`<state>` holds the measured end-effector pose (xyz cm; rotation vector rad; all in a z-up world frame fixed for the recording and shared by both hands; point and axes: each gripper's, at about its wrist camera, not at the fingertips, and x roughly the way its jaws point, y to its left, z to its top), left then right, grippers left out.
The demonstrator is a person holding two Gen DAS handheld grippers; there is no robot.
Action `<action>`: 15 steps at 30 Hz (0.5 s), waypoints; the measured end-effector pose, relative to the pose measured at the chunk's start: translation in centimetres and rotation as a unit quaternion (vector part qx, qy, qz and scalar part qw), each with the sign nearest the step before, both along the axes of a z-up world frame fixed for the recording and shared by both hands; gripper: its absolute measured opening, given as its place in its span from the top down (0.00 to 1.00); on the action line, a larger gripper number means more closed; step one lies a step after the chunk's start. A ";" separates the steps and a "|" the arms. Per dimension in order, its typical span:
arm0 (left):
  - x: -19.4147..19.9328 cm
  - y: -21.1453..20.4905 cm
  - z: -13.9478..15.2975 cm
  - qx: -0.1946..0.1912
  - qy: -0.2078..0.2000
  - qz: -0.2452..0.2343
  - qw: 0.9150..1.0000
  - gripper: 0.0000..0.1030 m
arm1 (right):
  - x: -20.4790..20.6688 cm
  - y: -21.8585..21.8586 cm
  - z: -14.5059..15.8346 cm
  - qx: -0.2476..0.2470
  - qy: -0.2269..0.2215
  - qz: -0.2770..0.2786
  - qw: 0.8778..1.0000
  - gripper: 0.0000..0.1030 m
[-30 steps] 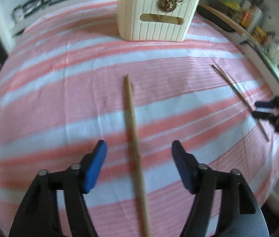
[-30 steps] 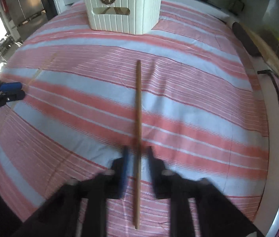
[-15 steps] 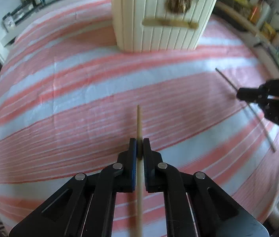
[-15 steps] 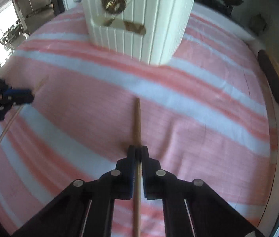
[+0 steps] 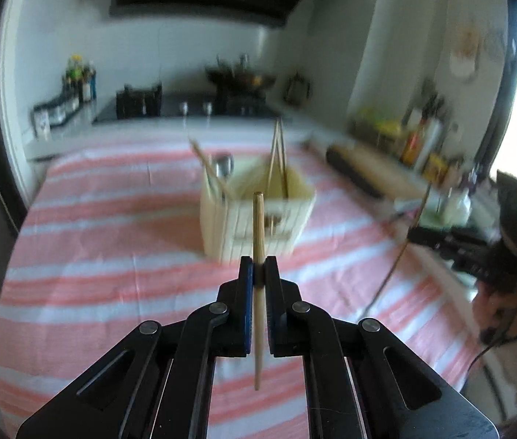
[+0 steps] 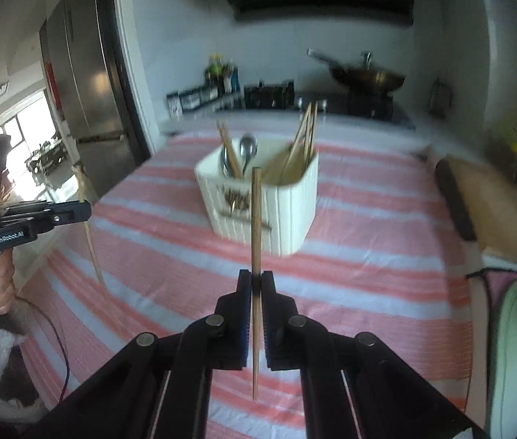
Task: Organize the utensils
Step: 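Lift both chopsticks and carry them over the white holder box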
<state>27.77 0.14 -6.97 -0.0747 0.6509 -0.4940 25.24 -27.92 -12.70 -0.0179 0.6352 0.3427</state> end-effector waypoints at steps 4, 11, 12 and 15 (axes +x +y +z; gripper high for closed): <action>1.7 0.5 6.6 -0.046 -0.063 0.021 0.997 0.96 | 1.2 -1.2 5.3 0.025 -0.076 -0.020 0.997 0.95; 7.6 -3.2 13.6 -0.033 -0.189 0.072 0.979 0.96 | 8.2 -0.5 12.0 0.038 -0.166 -0.029 0.985 0.95; 9.1 -3.9 13.3 -0.028 -0.184 0.074 0.980 0.96 | 9.4 -0.1 12.1 0.043 -0.166 -0.027 0.985 0.95; 14.3 -5.9 10.0 -0.019 -0.124 0.077 0.989 0.96 | 13.8 1.7 10.2 0.036 -0.128 -0.027 0.991 0.95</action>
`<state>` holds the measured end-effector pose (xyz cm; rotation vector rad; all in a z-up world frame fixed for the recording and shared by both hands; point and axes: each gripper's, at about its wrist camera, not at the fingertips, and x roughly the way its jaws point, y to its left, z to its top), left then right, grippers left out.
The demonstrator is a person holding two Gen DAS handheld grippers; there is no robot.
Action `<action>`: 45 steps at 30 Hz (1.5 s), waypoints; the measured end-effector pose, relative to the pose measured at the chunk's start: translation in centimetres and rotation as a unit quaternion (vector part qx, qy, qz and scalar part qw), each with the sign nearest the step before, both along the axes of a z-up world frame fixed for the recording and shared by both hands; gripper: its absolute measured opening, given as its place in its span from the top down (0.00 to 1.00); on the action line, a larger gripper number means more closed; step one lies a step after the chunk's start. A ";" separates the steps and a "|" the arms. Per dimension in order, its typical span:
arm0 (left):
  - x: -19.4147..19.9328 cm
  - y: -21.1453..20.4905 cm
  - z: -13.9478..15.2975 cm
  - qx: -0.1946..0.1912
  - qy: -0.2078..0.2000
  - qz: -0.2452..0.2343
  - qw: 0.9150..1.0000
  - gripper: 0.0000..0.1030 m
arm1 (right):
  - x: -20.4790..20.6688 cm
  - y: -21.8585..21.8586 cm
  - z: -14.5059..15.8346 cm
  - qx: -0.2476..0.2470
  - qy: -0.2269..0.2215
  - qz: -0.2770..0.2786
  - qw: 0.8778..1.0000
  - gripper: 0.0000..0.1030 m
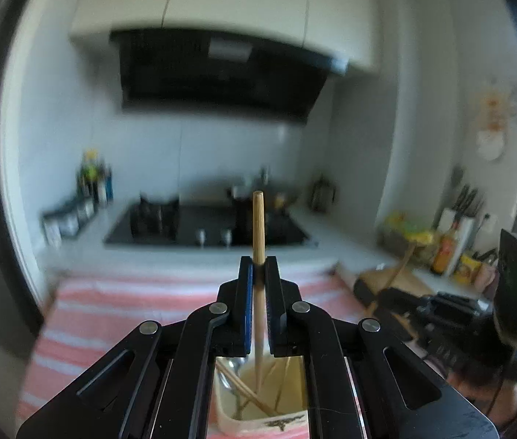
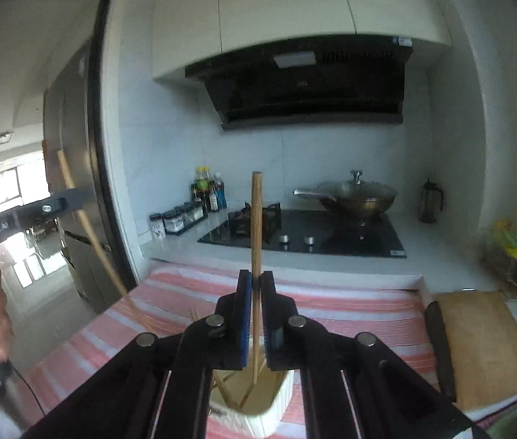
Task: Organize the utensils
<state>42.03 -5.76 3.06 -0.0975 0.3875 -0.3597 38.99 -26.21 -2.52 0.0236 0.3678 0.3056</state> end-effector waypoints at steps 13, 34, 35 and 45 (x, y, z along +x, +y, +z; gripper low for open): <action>3.6 0.2 -10.7 0.062 0.112 0.024 0.991 0.22 | 7.5 0.7 -10.5 0.006 0.179 0.022 0.984 0.50; -19.7 -1.5 -8.4 0.154 0.020 0.158 0.975 0.00 | -17.5 -0.2 -5.5 -0.042 0.073 -0.093 0.992 0.00; -20.2 -1.7 -8.5 0.159 0.017 0.161 0.974 0.00 | -18.1 0.0 -5.4 -0.044 0.069 -0.093 0.992 0.00; -23.3 -1.9 -8.1 0.149 0.033 0.136 0.979 0.00 | -21.7 1.0 -4.4 -0.062 0.048 -0.101 0.992 0.00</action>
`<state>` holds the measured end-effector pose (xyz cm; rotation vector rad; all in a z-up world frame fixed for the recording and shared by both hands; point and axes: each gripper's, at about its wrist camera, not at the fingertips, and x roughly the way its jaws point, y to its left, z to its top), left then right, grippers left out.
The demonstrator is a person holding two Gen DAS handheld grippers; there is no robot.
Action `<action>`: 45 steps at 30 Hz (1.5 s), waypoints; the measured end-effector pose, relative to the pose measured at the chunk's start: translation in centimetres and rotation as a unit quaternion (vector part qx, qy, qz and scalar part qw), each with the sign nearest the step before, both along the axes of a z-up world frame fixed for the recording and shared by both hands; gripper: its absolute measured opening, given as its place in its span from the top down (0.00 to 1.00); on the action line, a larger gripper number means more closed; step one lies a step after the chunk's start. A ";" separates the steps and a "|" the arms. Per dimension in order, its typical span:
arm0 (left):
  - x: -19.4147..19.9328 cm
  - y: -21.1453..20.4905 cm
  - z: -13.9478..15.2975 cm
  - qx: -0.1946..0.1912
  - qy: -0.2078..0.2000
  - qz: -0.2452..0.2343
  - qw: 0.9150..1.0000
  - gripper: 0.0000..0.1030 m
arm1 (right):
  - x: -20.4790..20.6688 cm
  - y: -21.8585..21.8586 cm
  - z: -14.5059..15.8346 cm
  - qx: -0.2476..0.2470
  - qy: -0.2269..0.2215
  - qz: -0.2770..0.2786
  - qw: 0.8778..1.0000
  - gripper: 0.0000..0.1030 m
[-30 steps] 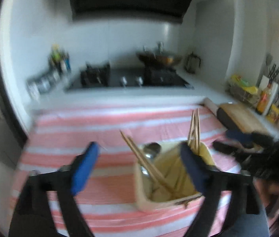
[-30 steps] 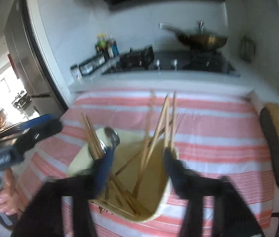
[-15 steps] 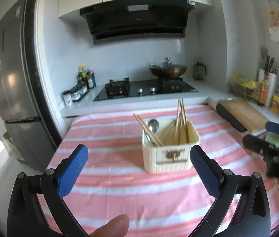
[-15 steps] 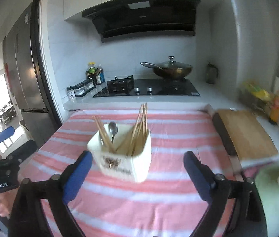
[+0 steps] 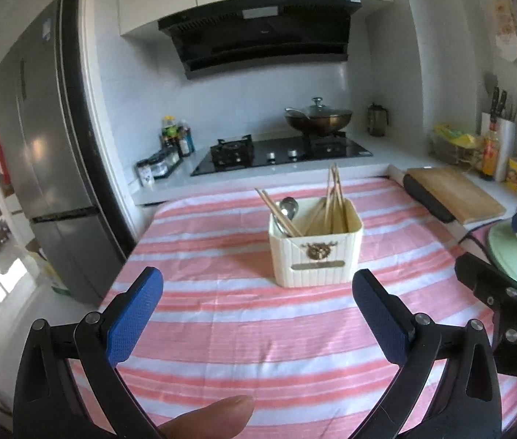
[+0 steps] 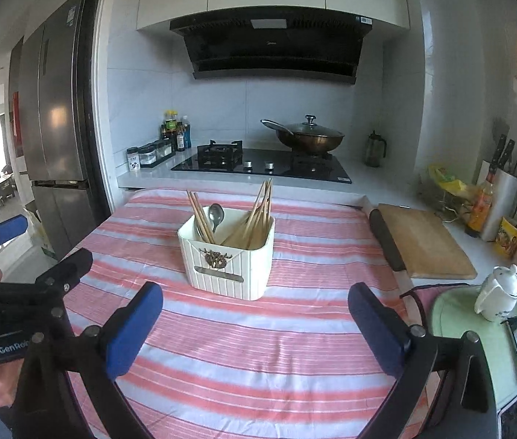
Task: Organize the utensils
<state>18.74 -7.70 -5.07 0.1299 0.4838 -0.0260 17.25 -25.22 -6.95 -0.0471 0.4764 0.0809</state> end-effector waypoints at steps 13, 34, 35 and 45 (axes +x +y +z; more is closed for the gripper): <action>-1.1 0.4 1.0 -0.012 0.001 -0.001 1.000 0.00 | -1.6 0.4 1.2 0.006 -0.008 -0.001 1.000 0.00; -1.0 1.6 0.7 -0.024 0.008 0.009 1.000 0.00 | -2.4 1.5 1.4 0.003 -0.008 0.010 1.000 0.00; -0.9 1.6 0.7 -0.025 0.008 0.010 1.000 0.00 | -2.4 1.5 1.4 0.003 -0.008 0.011 1.000 0.00; -0.9 1.8 0.6 -0.028 0.008 0.012 1.000 0.00 | -2.5 1.8 1.3 0.004 -0.004 0.011 1.000 0.00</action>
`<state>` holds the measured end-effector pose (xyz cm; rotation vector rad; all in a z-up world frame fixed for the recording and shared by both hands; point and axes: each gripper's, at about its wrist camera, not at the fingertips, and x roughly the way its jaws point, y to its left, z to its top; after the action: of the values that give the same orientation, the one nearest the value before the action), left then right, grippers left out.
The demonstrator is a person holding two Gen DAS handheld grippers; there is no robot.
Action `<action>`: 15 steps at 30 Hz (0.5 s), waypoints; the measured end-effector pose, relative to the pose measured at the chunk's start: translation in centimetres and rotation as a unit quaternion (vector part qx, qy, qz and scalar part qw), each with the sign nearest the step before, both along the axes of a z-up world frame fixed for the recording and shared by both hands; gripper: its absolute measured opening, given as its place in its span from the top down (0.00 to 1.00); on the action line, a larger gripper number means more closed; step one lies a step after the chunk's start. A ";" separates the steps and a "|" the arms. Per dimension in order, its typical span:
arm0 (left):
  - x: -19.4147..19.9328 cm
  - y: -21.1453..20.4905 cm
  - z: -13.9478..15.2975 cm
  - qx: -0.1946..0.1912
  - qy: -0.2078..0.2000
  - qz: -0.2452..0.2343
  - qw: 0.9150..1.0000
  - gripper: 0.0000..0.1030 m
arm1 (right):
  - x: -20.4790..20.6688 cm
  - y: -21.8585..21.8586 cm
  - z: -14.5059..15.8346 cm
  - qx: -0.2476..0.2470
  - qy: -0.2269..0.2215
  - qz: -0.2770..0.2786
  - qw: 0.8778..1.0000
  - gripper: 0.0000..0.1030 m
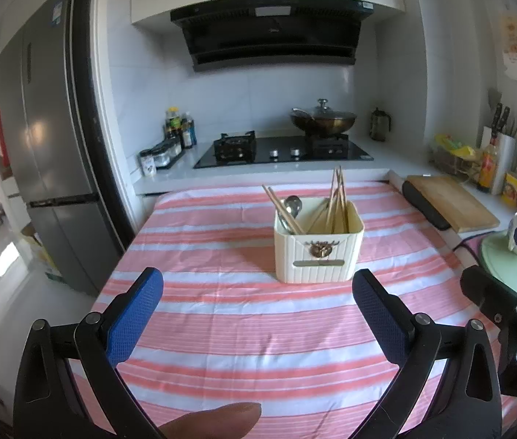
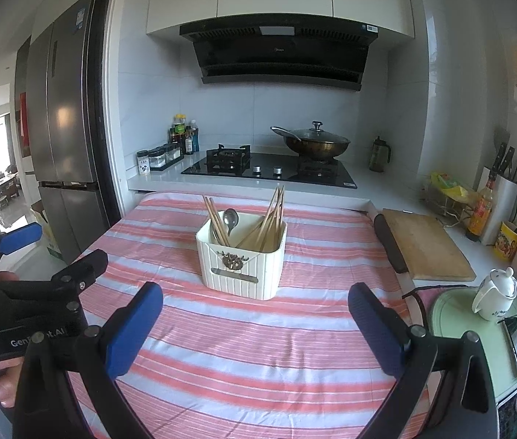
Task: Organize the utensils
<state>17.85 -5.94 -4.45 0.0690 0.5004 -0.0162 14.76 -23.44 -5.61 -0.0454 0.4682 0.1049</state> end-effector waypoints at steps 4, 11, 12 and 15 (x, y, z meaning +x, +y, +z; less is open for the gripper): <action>0.1 0.1 0.0 -0.002 0.001 0.002 1.000 0.00 | -0.1 -0.1 0.1 -0.001 0.000 -0.001 1.000 0.00; 0.0 0.2 -0.1 -0.003 0.003 0.001 1.000 0.00 | -0.1 -0.1 0.1 -0.005 0.002 -0.003 1.000 0.00; 0.0 0.2 -0.1 -0.004 0.003 0.001 1.000 0.00 | -0.1 -0.1 0.1 -0.006 0.002 -0.003 1.000 0.00; -0.1 0.2 -0.1 -0.007 0.002 0.000 1.000 0.00 | -0.1 -0.1 0.2 -0.008 0.004 -0.004 1.000 0.00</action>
<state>17.79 -5.72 -4.55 0.0561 0.5052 -0.0191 14.65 -23.51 -5.43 -0.0593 0.4767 0.0936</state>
